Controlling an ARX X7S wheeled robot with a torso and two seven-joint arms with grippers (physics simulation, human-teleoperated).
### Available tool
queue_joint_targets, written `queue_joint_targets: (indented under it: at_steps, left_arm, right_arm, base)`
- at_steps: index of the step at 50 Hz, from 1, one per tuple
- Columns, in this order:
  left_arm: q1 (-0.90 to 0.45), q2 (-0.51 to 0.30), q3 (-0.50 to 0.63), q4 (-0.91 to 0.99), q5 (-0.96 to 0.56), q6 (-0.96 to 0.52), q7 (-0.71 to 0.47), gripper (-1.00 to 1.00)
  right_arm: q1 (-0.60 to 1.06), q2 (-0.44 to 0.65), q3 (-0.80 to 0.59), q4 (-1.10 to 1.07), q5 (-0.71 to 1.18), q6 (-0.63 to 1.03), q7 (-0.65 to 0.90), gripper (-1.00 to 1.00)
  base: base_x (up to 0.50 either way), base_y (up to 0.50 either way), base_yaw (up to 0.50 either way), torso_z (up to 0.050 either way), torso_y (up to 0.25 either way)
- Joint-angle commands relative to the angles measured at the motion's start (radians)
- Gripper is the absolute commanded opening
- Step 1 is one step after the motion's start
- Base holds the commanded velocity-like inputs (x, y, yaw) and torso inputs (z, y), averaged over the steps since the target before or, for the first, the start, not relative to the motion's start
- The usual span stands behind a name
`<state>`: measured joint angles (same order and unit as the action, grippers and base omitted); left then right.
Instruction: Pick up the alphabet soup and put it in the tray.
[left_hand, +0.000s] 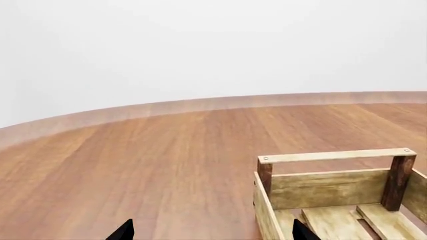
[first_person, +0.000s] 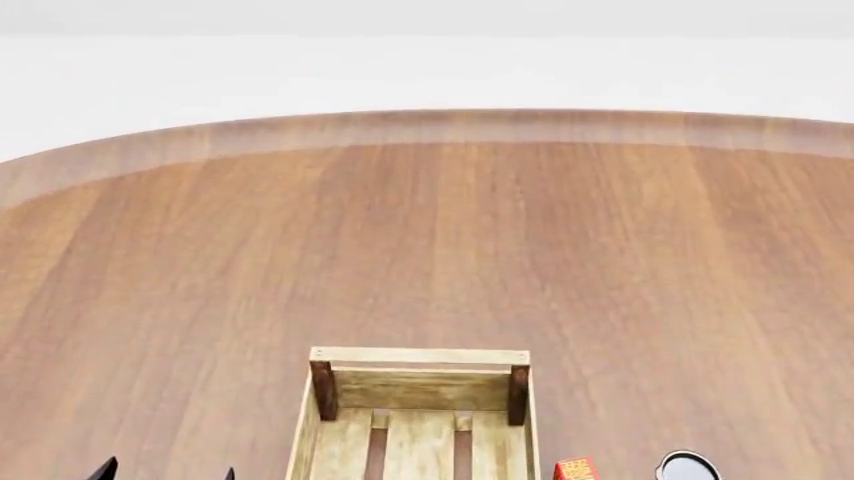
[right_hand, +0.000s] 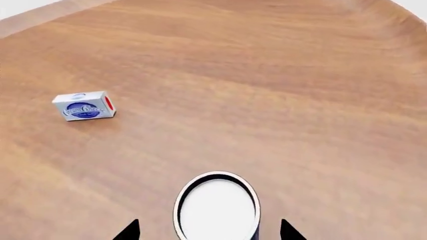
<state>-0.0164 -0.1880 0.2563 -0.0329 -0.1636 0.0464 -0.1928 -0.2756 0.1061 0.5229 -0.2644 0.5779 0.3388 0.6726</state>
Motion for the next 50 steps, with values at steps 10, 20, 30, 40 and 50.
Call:
queue_joint_targets:
  at_steps: [10, 20, 30, 40, 50]
  left_arm:
    - [0.0, -0.008, 0.012, 0.002, -0.007, 0.0, -0.009, 1.0]
    - [0.001, -0.012, 0.017, 0.007, -0.012, 0.0, -0.013, 1.0]
    - [-0.001, -0.015, 0.021, 0.006, -0.015, 0.002, -0.017, 1.0]
    - [-0.002, -0.018, 0.027, 0.002, -0.018, 0.004, -0.02, 1.0]
    - [-0.003, -0.02, 0.032, 0.0, -0.022, 0.003, -0.024, 1.0]
  right_arm:
    - [0.042, 0.034, -0.025, 0.109, -0.006, -0.026, -0.024, 1.0]
    - [0.055, 0.052, -0.023, 0.156, -0.017, -0.041, -0.024, 1.0]
    - [0.071, 0.065, -0.029, 0.185, -0.024, -0.048, -0.025, 1.0]
    - [0.092, 0.071, -0.036, 0.234, -0.033, -0.058, -0.023, 1.0]
    - [0.093, 0.073, -0.028, 0.251, -0.029, -0.066, -0.016, 1.0]
  base:
    - [0.0, 0.0, 0.0, 0.0, 0.0]
    - [0.0, 0.0, 0.0, 0.0, 0.0]
    - [0.0, 0.0, 0.0, 0.0, 0.0]
    - [0.0, 0.0, 0.0, 0.0, 0.0]
    - [0.0, 0.0, 0.0, 0.0, 0.0]
